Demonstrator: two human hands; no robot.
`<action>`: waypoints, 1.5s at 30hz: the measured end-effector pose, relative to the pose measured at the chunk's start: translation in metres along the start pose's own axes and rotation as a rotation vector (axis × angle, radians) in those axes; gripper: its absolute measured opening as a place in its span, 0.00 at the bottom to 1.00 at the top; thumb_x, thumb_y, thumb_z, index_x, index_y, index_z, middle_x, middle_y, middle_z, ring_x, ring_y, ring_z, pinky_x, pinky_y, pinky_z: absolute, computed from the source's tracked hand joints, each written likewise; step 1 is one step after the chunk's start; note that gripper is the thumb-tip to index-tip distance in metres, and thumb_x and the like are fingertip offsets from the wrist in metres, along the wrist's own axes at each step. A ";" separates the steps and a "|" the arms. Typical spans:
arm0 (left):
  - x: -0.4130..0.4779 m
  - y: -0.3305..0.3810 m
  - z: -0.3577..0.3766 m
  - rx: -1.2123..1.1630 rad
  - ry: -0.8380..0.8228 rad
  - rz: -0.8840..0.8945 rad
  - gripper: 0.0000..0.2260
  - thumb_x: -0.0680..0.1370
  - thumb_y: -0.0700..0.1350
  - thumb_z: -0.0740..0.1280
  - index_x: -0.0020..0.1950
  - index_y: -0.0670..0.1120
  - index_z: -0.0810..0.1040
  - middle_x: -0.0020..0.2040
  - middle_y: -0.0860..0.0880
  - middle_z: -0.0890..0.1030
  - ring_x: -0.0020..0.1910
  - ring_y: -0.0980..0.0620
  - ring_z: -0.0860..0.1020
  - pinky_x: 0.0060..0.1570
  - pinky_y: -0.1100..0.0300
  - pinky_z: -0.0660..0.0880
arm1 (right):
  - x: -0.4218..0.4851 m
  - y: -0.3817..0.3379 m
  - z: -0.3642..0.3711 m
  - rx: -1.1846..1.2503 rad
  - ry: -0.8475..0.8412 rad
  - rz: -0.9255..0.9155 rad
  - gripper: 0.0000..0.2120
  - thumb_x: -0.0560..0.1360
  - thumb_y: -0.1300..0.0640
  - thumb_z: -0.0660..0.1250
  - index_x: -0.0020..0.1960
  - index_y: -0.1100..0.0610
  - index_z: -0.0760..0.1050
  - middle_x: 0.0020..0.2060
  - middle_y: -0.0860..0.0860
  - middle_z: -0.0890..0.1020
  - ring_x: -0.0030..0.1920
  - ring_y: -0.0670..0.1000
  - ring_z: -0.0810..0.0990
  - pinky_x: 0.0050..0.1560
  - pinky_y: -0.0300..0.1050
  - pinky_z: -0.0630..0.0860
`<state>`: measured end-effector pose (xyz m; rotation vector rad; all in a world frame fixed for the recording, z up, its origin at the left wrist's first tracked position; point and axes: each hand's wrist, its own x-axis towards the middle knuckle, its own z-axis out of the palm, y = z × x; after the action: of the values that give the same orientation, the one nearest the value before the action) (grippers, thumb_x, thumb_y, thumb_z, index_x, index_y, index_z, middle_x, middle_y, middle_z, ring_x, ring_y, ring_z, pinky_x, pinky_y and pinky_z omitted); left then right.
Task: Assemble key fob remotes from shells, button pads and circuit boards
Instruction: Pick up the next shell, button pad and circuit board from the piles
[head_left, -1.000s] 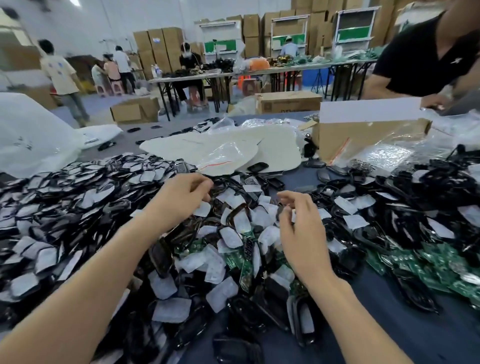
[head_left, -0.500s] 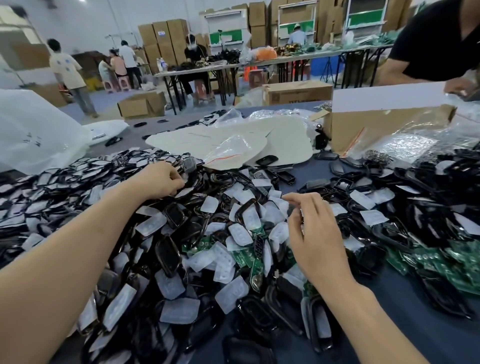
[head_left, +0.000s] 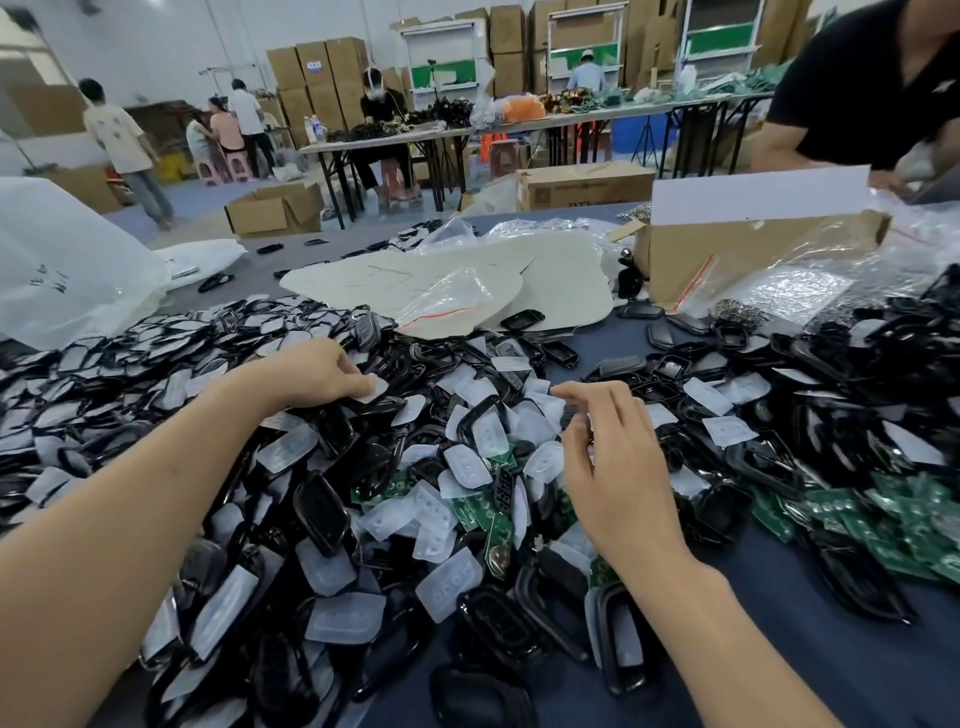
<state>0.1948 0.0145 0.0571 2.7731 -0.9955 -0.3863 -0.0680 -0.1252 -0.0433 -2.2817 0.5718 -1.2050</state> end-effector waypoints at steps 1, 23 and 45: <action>0.001 -0.001 0.000 -0.023 0.011 0.008 0.13 0.78 0.56 0.70 0.44 0.47 0.83 0.44 0.44 0.81 0.43 0.46 0.77 0.39 0.58 0.69 | 0.000 0.000 0.000 0.006 0.004 0.003 0.15 0.80 0.60 0.56 0.64 0.51 0.73 0.54 0.45 0.74 0.52 0.46 0.71 0.52 0.52 0.76; -0.142 0.142 0.103 -0.303 -0.357 0.648 0.06 0.77 0.55 0.70 0.48 0.55 0.77 0.32 0.69 0.77 0.31 0.70 0.73 0.31 0.75 0.66 | 0.000 0.036 -0.056 0.245 0.277 0.320 0.15 0.81 0.61 0.58 0.55 0.41 0.73 0.55 0.44 0.78 0.54 0.42 0.77 0.51 0.40 0.74; -0.126 0.144 0.124 0.153 -0.133 0.514 0.14 0.80 0.59 0.63 0.58 0.51 0.76 0.46 0.58 0.76 0.46 0.56 0.76 0.45 0.60 0.72 | -0.049 0.067 -0.135 -0.395 0.263 0.452 0.14 0.80 0.62 0.60 0.63 0.53 0.75 0.61 0.53 0.76 0.62 0.58 0.72 0.63 0.55 0.68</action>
<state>-0.0222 -0.0233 -0.0025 2.5016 -1.7734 -0.4303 -0.2165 -0.1807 -0.0486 -2.1248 1.4477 -1.2440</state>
